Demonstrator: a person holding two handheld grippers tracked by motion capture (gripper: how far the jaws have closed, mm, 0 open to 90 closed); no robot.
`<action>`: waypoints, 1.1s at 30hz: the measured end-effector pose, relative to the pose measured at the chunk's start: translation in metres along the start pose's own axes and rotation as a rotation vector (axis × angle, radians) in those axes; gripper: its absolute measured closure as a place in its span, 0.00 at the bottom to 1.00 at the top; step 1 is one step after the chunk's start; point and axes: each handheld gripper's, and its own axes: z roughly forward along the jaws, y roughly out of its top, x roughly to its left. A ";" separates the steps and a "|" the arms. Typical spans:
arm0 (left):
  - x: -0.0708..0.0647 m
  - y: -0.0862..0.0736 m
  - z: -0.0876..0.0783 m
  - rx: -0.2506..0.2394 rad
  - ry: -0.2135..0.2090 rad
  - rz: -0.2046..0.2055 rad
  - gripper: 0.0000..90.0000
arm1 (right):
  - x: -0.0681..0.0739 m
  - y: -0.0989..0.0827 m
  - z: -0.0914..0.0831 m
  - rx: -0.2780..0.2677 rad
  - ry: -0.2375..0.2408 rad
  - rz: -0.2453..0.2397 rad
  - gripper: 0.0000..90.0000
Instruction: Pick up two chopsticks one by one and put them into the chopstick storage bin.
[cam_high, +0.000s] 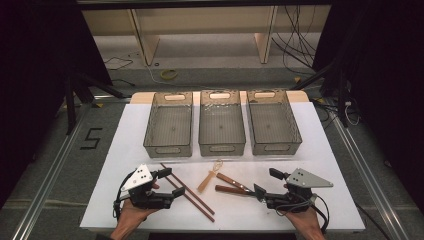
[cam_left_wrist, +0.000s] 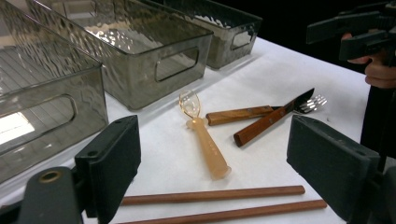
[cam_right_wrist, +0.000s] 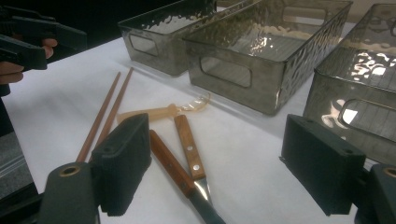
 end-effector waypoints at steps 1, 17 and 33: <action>0.000 0.001 0.001 0.009 -0.006 -0.001 0.19 | -0.001 0.000 0.000 0.003 0.000 0.006 0.27; -0.009 0.036 0.025 0.438 -0.123 0.321 0.24 | -0.006 -0.003 0.003 0.032 0.003 0.021 0.28; 0.004 0.031 0.056 0.708 -0.183 0.488 0.40 | -0.007 -0.004 0.005 0.039 0.005 0.025 0.29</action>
